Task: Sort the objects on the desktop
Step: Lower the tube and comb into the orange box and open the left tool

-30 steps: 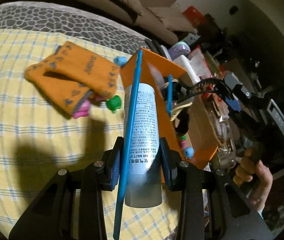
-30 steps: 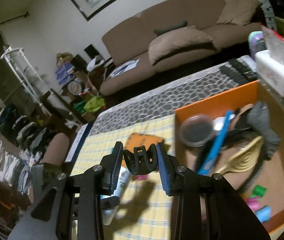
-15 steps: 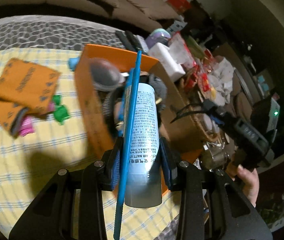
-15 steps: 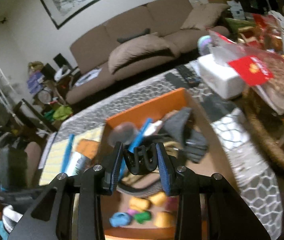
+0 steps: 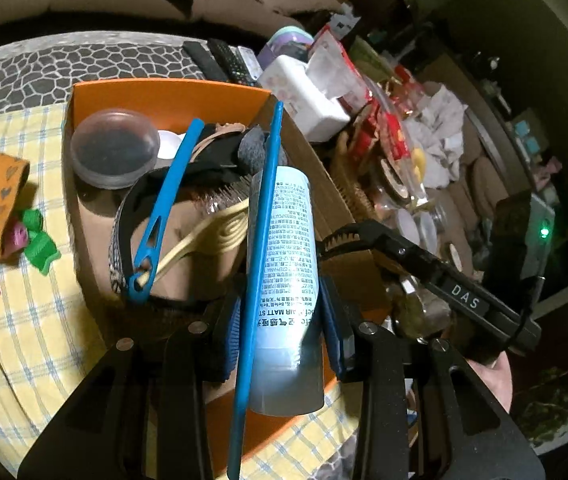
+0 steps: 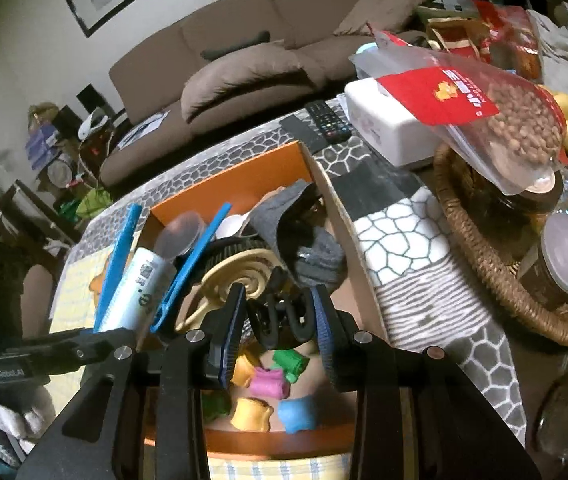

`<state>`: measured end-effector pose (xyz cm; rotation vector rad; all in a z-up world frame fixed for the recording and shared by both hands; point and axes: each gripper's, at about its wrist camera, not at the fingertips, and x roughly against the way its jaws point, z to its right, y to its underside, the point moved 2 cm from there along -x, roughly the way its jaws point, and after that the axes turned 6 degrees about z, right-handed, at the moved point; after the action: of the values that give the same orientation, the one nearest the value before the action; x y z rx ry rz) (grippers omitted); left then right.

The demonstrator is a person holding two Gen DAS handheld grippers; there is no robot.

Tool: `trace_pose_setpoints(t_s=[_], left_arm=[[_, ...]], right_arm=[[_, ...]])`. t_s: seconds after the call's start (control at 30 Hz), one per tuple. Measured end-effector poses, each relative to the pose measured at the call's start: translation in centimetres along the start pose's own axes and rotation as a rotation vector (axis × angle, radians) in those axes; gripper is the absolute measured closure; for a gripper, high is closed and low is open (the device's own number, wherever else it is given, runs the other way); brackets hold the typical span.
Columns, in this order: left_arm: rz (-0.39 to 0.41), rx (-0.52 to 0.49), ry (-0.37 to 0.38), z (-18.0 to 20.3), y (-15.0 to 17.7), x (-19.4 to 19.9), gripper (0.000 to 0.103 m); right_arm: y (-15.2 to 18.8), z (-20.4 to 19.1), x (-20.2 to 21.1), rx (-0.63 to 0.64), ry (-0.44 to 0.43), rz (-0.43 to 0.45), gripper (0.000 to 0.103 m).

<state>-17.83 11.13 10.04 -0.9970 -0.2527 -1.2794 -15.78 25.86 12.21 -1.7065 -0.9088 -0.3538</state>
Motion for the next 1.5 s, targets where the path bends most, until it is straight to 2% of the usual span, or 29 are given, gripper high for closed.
trace_pose_setpoints(t_s=[0.13, 0.33, 0.4, 0.43, 0.47, 0.5, 0.57, 0.63, 0.83, 1.1, 1.4, 1.5], left_arm=[[-0.004, -0.002, -0.023, 0.0, -0.9, -0.8, 0.071], [-0.017, -0.003, -0.043, -0.6, -1.6, -1.7, 0.071], [-0.022, -0.004, -0.051, -0.9, -1.8, -2.0, 0.071], [-0.022, -0.003, -0.054, -1.0, -1.9, -2.1, 0.071], [-0.022, -0.004, -0.058, -1.0, -2.0, -2.2, 0.071], [-0.024, -0.005, -0.063, -1.1, -2.1, -2.4, 0.071], [-0.03, -0.012, -0.076, -1.3, -2.3, -2.7, 0.071], [-0.032, -0.027, -0.097, -1.4, -2.8, -3.0, 0.071], [-0.039, -0.072, -0.174, -1.7, -4.7, -4.0, 0.071], [-0.025, -0.053, -0.273, -3.5, -4.1, -5.6, 0.071], [0.035, -0.055, -0.313, -3.3, -3.8, -5.4, 0.07], [0.051, -0.056, -0.311, -3.1, -4.1, -4.7, 0.062]], right_arm=[[-0.4, 0.3, -1.6, -0.004, 0.027, -0.016, 0.069], [0.1, 0.8, -5.4, 0.002, 0.087, -0.106, 0.069], [0.0, 0.6, -6.2, 0.015, 0.109, -0.104, 0.067], [-0.2, 0.6, -6.4, 0.011, 0.112, -0.092, 0.055], [-0.5, 0.6, -6.5, -0.002, 0.113, -0.08, 0.039], [-0.7, 0.6, -6.4, -0.013, 0.106, -0.067, 0.037], [-1.2, 0.6, -5.8, -0.042, 0.078, -0.029, 0.036], [-1.7, 0.5, -4.9, -0.039, 0.087, 0.001, 0.036], [-2.4, 0.2, -2.6, -0.052, 0.079, 0.045, 0.031], [-2.2, -0.4, -3.2, -0.047, 0.059, 0.029, 0.031], [-1.7, -1.5, -3.6, -0.014, 0.047, 0.011, 0.031], [-1.6, -1.6, -3.8, -0.008, 0.047, 0.006, 0.031]])
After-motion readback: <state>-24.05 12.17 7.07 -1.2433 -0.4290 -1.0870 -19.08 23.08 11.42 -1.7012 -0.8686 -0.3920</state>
